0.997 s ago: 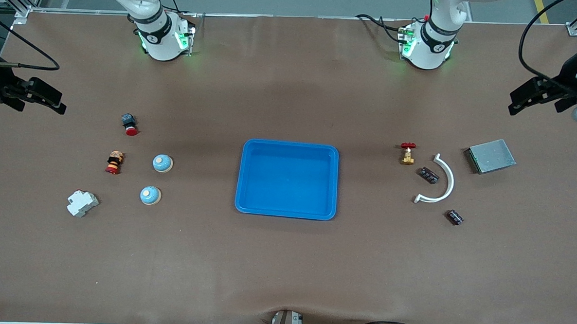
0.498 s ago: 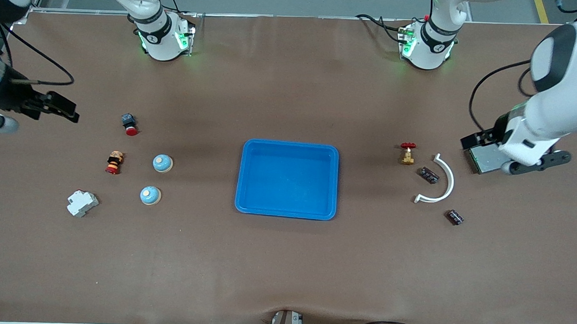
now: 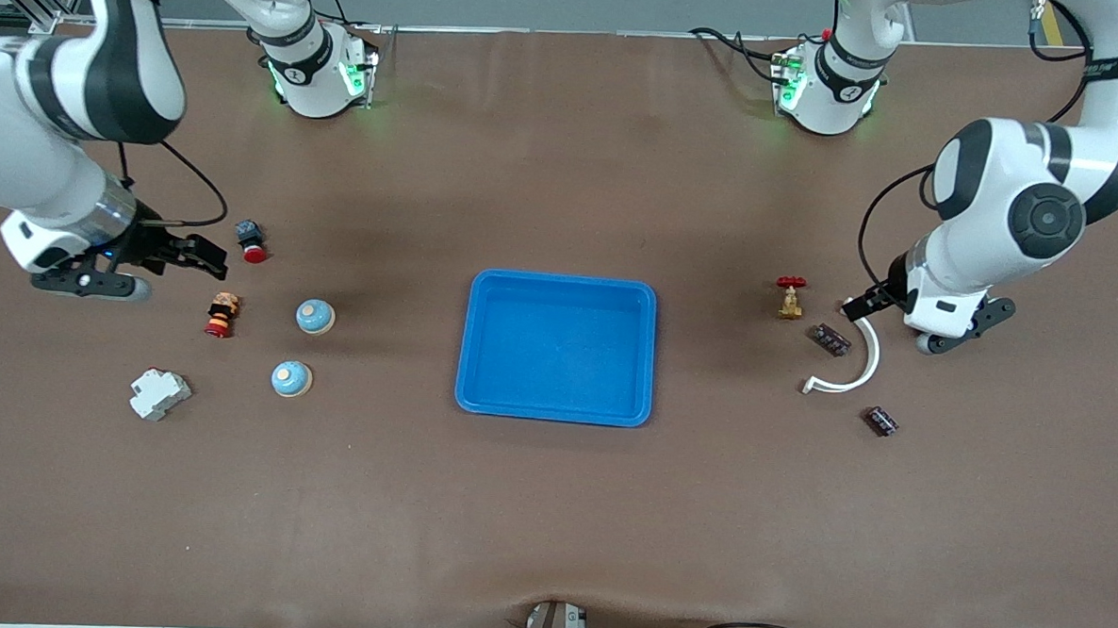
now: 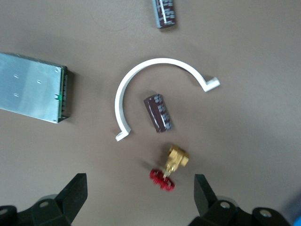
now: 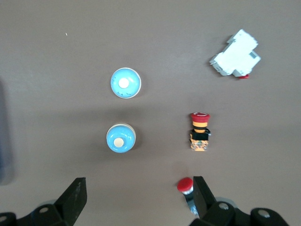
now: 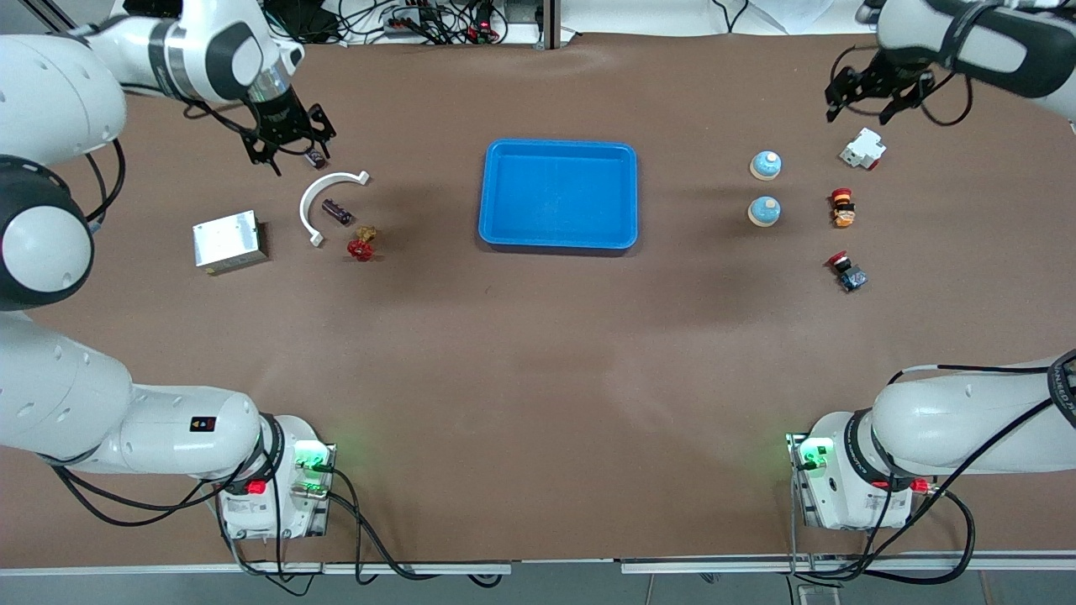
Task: Place electrolytic capacitor and blue bell in tray
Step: 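Grasp the capacitor with the left gripper while the right gripper grasps the bell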
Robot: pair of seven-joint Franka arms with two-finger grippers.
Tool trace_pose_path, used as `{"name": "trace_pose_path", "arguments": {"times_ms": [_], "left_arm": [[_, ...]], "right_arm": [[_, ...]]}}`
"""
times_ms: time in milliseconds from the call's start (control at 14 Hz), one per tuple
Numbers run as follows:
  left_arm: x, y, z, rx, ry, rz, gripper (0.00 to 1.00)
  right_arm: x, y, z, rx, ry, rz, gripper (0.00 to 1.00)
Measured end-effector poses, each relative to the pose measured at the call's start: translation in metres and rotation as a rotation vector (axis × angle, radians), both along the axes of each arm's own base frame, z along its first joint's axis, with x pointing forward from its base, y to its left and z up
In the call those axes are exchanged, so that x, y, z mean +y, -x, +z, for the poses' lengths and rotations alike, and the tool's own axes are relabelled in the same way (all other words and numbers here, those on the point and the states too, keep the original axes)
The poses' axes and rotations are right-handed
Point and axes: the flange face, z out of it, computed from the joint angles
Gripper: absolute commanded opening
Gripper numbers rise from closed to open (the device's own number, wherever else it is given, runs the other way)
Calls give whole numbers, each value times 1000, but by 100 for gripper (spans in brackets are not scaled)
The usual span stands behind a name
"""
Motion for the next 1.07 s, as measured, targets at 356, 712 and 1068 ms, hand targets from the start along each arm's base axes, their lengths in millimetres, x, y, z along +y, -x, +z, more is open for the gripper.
{"name": "trace_pose_path", "arguments": {"times_ms": [356, 712, 1068], "left_arm": [[1, -2, -76, -39, -8, 232, 91], [17, -4, -117, -66, 4, 289, 82], [24, -5, -143, -66, 10, 304, 72]], "right_arm": [[19, 9, -47, 11, 1, 10, 100], [46, 14, -118, -36, -3, -8, 100], [49, 13, -165, -36, -6, -11, 100]]}}
